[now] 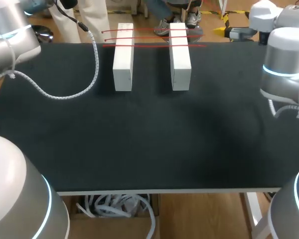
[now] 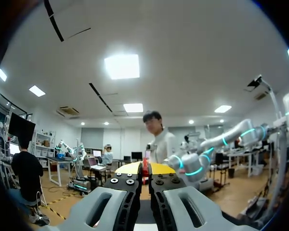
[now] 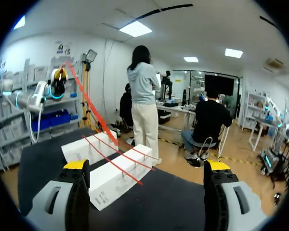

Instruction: Grab the tape and strap the tape.

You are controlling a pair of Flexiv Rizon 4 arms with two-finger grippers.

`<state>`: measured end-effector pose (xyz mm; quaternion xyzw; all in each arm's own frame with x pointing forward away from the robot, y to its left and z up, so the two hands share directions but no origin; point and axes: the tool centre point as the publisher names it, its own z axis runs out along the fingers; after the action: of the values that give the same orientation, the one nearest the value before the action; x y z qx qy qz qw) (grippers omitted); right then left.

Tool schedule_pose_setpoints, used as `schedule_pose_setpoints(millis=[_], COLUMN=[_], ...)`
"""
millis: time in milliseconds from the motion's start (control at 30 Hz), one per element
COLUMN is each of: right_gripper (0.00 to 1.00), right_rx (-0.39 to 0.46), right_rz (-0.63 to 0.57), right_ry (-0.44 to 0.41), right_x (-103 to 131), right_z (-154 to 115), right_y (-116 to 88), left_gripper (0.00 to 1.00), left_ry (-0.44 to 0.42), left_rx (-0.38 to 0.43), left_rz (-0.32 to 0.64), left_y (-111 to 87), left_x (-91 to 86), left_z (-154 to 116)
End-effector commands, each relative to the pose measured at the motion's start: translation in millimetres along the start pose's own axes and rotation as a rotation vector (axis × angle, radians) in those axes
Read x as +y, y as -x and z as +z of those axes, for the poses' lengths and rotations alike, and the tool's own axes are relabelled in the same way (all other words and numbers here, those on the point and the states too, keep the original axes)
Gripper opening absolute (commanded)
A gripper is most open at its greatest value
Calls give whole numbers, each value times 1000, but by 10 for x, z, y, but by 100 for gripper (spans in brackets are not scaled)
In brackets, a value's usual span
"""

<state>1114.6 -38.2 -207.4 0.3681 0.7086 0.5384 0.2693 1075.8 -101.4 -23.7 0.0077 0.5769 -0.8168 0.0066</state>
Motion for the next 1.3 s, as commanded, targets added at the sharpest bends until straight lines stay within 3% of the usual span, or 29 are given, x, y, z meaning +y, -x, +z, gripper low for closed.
schedule_pose_setpoints(millis=[33, 167, 200, 733, 800, 867, 900, 933, 1067, 1100, 1133, 1200, 1267, 1300], right_gripper=[100, 100, 100, 100, 100, 100, 100, 100, 100, 100, 100, 100, 100, 100], right_rx=[-141, -143, -101, -101, -196, -294, -301, -375, -654, -679, -698, -658, -578, -484], right_rz=[775, 788, 718, 718, 1008, 1169, 1202, 1312, 1469, 1536, 1571, 1638, 1685, 1717], right_ry=[603, 678, 666, 666, 772, 832, 847, 858, 785, 774, 783, 800, 832, 843], right_x=[-18, 113, 162, 162, 319, 376, 386, 388, 219, 188, 176, 247, 349, 420], right_z=[-42, 25, 44, 44, 110, 142, 141, 129, 26, 22, 19, 33, 68, 90], right_y=[-185, -319, -347, -347, -434, -488, -504, -529, -531, -522, -528, -571, -613, -636], left_gripper=[0, 0, 0, 0, 0, 0, 0, 0, 0, 0, 0, 0, 0, 0], left_ry=[-1, -1, -1, -1, -1, -1, -1, -1, -1, -1, -1, -1, -1, -1], left_rx=[-1, -1, -1, -1, -1, -1, -1, -1, -1, -1, -1, -1, -1, -1], left_rz=[1, 1, 1, 1, 1, 1, 1, 1, 1, 1, 1, 1, 1, 1], left_y=[-8, -8, -8, -8, -8, -8, -8, -8, -8, -8, -8, -8, -8, -8], left_x=[3, 3, 3, 3, 3, 3, 3, 3, 3, 3, 3, 3, 3, 3], left_z=[0, 0, 0, 0, 0, 0, 0, 0, 0, 0, 0, 0, 0, 0])
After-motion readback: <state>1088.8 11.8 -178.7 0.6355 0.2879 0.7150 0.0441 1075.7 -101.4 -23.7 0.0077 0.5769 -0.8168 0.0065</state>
